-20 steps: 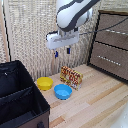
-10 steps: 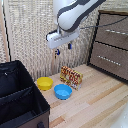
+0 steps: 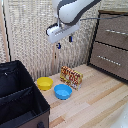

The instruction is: With caution, bring your gripper towards the upper drawer's hold. Grasp the drawer hold tightly with your gripper tool. Pull the drawer in your direction to reveal the contents of the top drawer.

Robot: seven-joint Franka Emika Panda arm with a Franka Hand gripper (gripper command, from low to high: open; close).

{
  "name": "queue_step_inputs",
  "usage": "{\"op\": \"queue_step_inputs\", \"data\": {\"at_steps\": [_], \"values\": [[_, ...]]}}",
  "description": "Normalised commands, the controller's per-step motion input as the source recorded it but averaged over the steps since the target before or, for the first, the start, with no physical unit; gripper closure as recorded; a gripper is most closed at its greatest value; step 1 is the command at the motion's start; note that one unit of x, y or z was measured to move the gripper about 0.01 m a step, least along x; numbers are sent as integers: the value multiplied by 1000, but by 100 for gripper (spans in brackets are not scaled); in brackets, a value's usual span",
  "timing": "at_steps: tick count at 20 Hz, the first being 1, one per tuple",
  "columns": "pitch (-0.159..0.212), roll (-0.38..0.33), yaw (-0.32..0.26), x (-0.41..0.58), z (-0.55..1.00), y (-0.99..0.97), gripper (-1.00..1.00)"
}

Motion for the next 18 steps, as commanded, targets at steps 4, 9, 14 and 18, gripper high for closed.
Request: {"op": "queue_step_inputs", "data": {"at_steps": [4, 9, 14, 18], "values": [[13, -355, 76, 124, 64, -58, -100], [46, -339, 41, 225, 141, -14, -100], [80, -298, 3, 333, 265, 0, -100], [115, -254, -30, 419, 373, 2, -100]]}}
